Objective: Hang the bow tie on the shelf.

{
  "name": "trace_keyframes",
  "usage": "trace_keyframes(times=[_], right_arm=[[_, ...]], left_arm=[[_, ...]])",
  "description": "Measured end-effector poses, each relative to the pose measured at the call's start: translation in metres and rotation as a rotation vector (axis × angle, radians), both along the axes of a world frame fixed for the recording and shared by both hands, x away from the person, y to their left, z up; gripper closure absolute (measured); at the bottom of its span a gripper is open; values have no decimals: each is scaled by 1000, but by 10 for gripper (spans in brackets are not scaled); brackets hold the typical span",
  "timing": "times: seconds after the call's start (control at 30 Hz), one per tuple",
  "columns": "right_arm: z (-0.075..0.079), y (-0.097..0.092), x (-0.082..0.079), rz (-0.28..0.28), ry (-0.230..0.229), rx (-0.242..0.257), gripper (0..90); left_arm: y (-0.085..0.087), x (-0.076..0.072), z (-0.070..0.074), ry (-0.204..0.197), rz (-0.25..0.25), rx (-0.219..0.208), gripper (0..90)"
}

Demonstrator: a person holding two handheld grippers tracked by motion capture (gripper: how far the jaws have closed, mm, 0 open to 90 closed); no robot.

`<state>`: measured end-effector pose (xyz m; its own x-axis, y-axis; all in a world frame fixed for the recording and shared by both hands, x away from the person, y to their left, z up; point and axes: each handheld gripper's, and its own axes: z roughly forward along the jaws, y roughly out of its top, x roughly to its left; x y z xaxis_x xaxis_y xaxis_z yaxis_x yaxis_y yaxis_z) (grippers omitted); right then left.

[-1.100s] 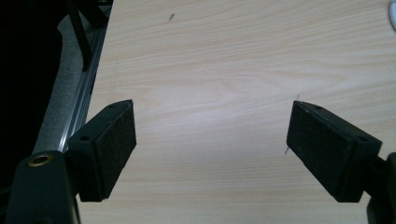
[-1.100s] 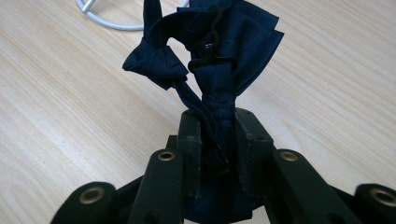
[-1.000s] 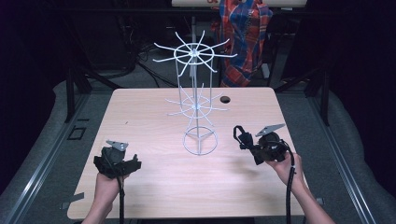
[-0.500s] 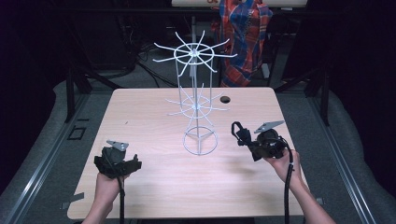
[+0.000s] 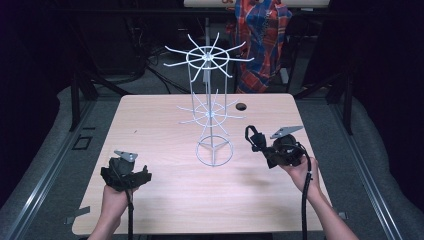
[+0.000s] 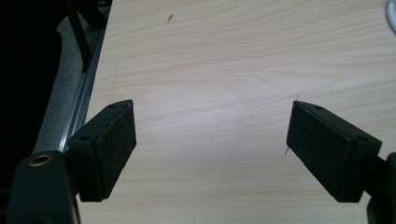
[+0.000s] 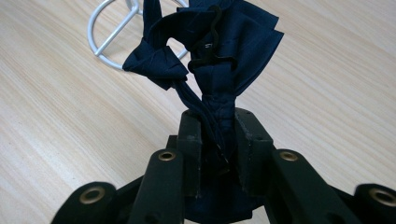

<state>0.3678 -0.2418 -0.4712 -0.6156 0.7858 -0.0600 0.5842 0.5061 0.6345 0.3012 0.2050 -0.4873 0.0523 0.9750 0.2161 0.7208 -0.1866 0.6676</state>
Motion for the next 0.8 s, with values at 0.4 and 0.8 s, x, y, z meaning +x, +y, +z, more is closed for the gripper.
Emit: trace_keyframes(times=[0.4,0.8], right_arm=[[12,-3,-4,-5,-44,39,737],[25,-5,-10,-4,-88,67,737]], left_arm=[[0,-1,1,-2,1,0,163],[0,-1,1,0,-2,0,163]])
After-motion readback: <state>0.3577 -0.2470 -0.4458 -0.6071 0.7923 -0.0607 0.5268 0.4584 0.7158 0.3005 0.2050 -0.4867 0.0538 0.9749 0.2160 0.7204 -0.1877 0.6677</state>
